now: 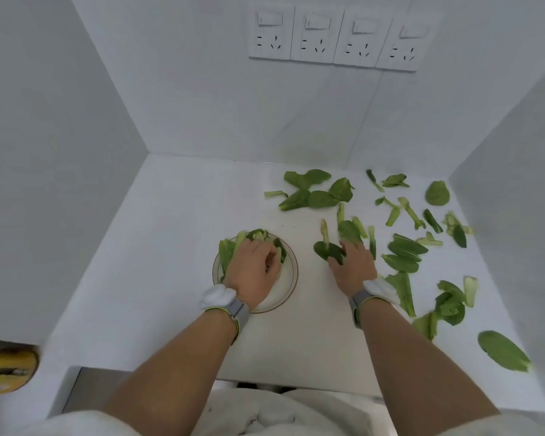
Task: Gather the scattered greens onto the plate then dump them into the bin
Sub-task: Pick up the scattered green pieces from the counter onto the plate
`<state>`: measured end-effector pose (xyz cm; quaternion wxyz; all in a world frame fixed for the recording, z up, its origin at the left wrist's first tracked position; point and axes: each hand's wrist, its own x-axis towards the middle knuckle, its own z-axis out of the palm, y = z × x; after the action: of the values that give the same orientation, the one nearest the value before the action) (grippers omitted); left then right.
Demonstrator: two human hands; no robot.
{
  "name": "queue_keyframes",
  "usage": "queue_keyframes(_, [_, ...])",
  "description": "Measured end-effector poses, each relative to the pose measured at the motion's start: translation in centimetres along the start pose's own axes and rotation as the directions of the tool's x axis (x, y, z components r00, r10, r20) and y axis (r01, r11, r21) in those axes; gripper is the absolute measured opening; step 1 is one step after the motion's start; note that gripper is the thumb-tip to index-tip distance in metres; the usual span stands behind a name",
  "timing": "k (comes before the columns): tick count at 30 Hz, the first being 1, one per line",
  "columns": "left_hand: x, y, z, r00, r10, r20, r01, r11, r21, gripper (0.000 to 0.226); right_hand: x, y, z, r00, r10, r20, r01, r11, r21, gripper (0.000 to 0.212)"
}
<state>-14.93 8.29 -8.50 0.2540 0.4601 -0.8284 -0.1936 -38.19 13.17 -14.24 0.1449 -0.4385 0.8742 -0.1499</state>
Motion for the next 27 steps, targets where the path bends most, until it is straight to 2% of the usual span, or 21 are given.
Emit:
queue_keyframes(1, [0.2,0.3,0.3,1.000,0.021,0.003,-0.021,1.000,-0.018,0.007,0.3,-0.1,0.2,1.000,-0.002,0.031,0.004,0.998,-0.055,0.051])
queue_keyframes(3, [0.8,0.8,0.8,0.999,0.048,0.014,-0.047,0.998,-0.035,0.008,0.6,-0.5,0.2,0.999,0.029,0.022,-0.027,0.994,-0.109,0.038])
queue_keyframes(5, [1.5,1.3,1.2,0.998,0.068,0.018,-0.067,0.997,-0.028,0.008,0.0,-1.1,0.3,0.999,0.038,-0.009,-0.039,0.997,-0.069,0.019])
queue_keyframes(8, [3.4,2.0,2.0,0.995,0.078,0.059,-0.076,0.997,-0.033,0.005,-1.7,-0.7,0.2,1.000,-0.011,-0.004,0.012,0.998,0.060,0.010])
queue_keyframes(12, [7.0,3.0,4.0,0.966,0.060,0.250,-0.066,0.998,0.019,0.013,-4.7,0.9,-0.4,0.994,-0.107,-0.015,0.107,0.991,0.080,0.017])
queue_keyframes(15, [9.3,3.7,5.9,0.898,0.057,0.437,-0.130,0.982,0.138,0.025,-5.5,2.1,-1.3,0.996,-0.091,-0.018,0.092,0.993,0.075,0.017])
queue_keyframes(19, [10.8,4.6,8.1,0.807,0.174,0.564,-0.402,0.861,0.310,0.037,-5.6,3.1,-2.3,0.999,-0.046,0.007,0.045,0.994,0.097,0.012])
queue_keyframes(23, [12.1,5.5,9.4,0.663,0.309,0.682,-0.677,0.637,0.369,0.039,-5.6,3.5,-2.7,1.000,0.026,-0.001,-0.026,0.989,0.146,0.011])
queue_keyframes(25, [12.6,6.0,9.7,0.621,0.359,0.697,-0.744,0.550,0.380,0.035,-5.5,3.7,-2.9,0.998,0.066,-0.003,-0.064,0.981,0.183,0.010])
queue_keyframes(27, [12.7,6.0,9.8,0.597,0.406,0.692,-0.778,0.505,0.374,0.030,-5.6,3.7,-2.9,0.997,0.073,-0.005,-0.071,0.978,0.198,0.010])
